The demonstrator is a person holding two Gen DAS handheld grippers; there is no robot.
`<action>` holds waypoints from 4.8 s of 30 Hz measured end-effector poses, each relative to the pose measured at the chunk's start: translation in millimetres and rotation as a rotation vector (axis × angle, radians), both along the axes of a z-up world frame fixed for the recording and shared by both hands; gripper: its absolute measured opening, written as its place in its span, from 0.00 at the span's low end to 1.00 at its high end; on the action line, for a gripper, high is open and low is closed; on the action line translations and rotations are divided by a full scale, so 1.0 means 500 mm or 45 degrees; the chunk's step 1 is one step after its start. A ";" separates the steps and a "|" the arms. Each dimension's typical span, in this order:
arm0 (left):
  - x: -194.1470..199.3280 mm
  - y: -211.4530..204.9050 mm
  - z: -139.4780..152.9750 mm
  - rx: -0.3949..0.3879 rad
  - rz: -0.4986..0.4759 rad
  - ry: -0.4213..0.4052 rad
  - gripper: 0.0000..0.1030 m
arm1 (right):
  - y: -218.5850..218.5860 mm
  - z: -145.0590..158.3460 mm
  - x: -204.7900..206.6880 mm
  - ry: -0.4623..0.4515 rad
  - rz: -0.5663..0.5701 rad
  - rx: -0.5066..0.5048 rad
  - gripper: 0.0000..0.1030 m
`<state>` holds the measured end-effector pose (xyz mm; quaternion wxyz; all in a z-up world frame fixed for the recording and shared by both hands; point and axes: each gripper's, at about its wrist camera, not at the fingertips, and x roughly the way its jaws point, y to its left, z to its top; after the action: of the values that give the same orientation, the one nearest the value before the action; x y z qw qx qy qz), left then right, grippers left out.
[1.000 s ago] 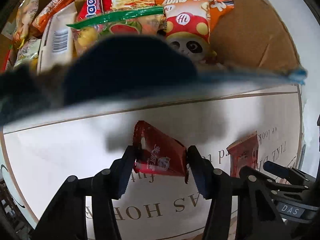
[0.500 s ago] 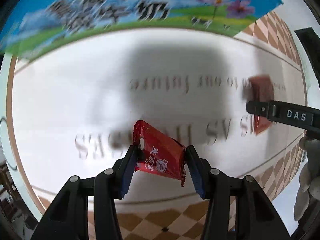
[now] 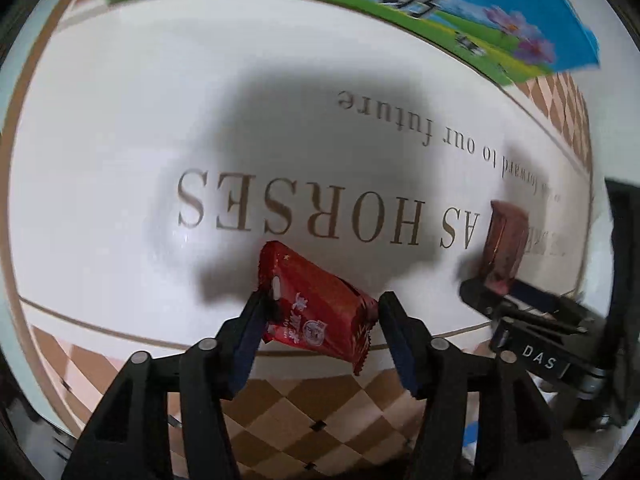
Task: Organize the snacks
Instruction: 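Grasp the red triangle packet with the left gripper while the right grasps the brown square packet, then carry both packets into the box and open both grippers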
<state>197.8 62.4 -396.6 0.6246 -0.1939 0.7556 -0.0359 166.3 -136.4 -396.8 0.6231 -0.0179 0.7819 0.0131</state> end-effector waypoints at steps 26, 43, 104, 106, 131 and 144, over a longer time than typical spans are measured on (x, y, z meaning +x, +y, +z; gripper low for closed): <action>-0.014 -0.113 0.056 0.103 -0.093 -0.059 0.39 | 0.007 0.016 0.034 -0.058 -0.015 0.015 0.65; 0.117 -0.015 0.358 -0.127 -0.010 -0.383 0.39 | -0.018 0.327 0.125 -0.296 -0.066 0.322 0.15; 0.586 0.080 0.387 -0.087 -0.038 -0.407 0.40 | 0.129 0.397 0.581 -0.521 0.076 0.321 0.54; 0.614 0.083 0.346 -0.089 -0.045 -0.350 0.40 | 0.146 0.360 0.628 -0.485 0.071 0.312 0.54; 0.647 0.123 0.224 0.056 -0.013 -0.219 0.84 | 0.172 0.169 0.755 -0.284 0.064 0.194 0.91; 0.501 0.100 0.315 0.251 -0.073 -0.406 0.86 | 0.131 0.277 0.620 -0.432 0.059 0.155 0.91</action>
<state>448.2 112.3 -239.3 0.7511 -0.1023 0.6521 -0.0098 476.3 -70.8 -258.5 0.7455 -0.0003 0.6627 0.0716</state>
